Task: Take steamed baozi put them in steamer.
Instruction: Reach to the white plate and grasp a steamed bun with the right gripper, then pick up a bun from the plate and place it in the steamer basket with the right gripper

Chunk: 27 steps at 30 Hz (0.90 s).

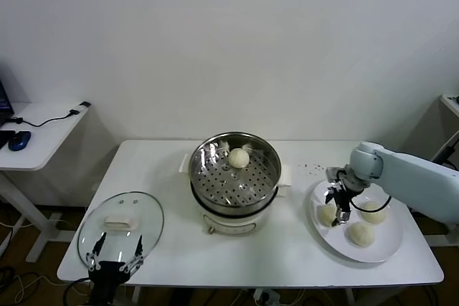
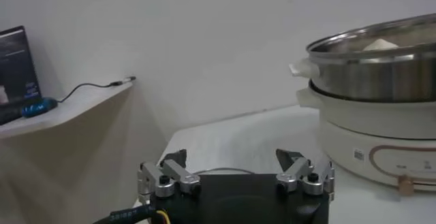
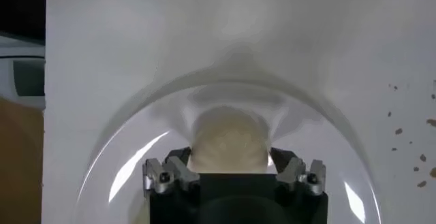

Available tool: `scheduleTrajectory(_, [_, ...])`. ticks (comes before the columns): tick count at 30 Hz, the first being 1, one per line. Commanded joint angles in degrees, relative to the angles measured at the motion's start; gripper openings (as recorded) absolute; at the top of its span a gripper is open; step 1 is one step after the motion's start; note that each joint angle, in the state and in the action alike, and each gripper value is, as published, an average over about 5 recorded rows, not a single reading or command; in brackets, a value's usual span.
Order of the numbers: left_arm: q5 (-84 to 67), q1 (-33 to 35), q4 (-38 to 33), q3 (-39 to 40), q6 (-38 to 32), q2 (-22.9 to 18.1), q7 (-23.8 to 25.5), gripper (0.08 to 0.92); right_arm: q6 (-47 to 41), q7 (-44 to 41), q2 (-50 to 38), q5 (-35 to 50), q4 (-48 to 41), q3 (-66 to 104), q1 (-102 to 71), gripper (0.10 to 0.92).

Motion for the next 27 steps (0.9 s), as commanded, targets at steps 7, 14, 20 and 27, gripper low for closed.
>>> scheduleTrajectory(7, [-0.07, 0.09, 0.09, -0.01, 0.02, 0.12, -0.16, 0.823, 0.10, -0.26, -0.12, -0.04, -0.80, 0.97, -0.76, 0.552])
scheduleTrajectory(14, [-0.21, 0.37, 0.12, -0.09, -0.04, 0.25, -0.24, 0.823, 0.22, -0.44, -3.14, 5.12, 2.13, -2.49, 7.20, 0.511])
scheduleTrajectory(20, [-0.27, 0.34, 0.20, 0.10, -0.02, 0.49, -0.24, 0.823, 2.39, -2.10, -1.86, 16.83, 2.99, -18.06, 30.87, 0.509])
scheduleTrajectory(27, [-0.20, -0.01, 0.00, 0.99, 0.01, 0.53, -0.21, 0.823, 0.78, -2.26, 7.70, 31.20, 2.29, -26.45, 45.87, 0.509])
